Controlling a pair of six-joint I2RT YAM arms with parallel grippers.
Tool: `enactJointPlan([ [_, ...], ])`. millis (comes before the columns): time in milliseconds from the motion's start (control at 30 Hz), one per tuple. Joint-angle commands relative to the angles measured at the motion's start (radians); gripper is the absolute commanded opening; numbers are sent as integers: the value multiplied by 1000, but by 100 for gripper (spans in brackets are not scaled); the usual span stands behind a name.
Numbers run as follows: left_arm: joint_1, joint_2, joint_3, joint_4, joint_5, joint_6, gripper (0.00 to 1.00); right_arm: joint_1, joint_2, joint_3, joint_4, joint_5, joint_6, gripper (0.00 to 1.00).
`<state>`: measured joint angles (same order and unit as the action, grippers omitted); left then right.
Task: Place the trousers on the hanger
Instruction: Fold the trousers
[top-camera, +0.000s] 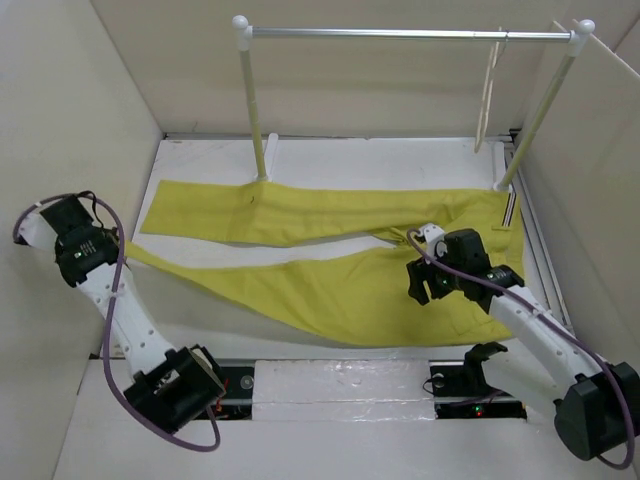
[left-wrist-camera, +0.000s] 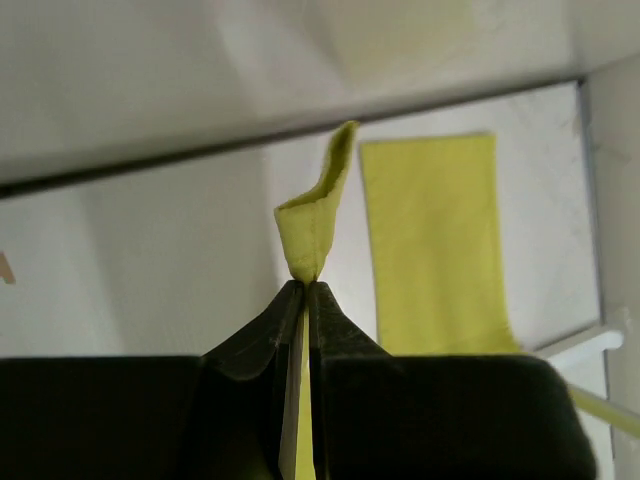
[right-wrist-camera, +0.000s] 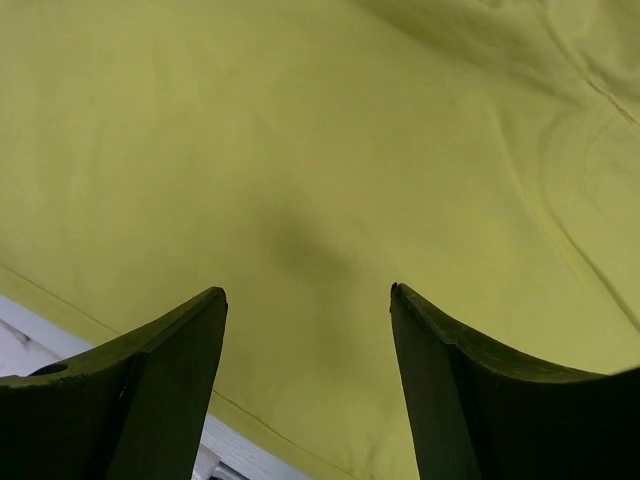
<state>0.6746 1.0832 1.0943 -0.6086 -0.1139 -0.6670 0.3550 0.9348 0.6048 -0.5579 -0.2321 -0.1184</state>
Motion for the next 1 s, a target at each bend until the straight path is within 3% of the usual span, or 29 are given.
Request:
enactJointPlan([
  [0,-29,-20,103,-144,-148,0,0,-37,-2,32,20,-1,14,72],
  [167,-131,-29,179,-165,-83,-8,0,-212,-47,56,-68,120,-4,69],
  [233,-145,-51,142,-117,26,9,0,-289,-50,27,-31,113,-3,68],
  [333,-179,-78,107,-71,79,36,0,-441,19,-17,39,51,6,66],
  [433,-317,-71,215,-65,57,37,0,-586,99,10,26,-3,-30,58],
  [533,-403,-37,367,-68,98,33,0,-689,32,102,-98,132,-47,58],
  [633,-481,-37,403,-54,147,27,0,-763,15,131,-219,226,25,59],
  [833,-590,-141,279,12,146,14,0,-824,76,162,-335,398,180,59],
  [967,-677,-134,366,-16,125,20,0,-858,171,182,-361,464,274,63],
])
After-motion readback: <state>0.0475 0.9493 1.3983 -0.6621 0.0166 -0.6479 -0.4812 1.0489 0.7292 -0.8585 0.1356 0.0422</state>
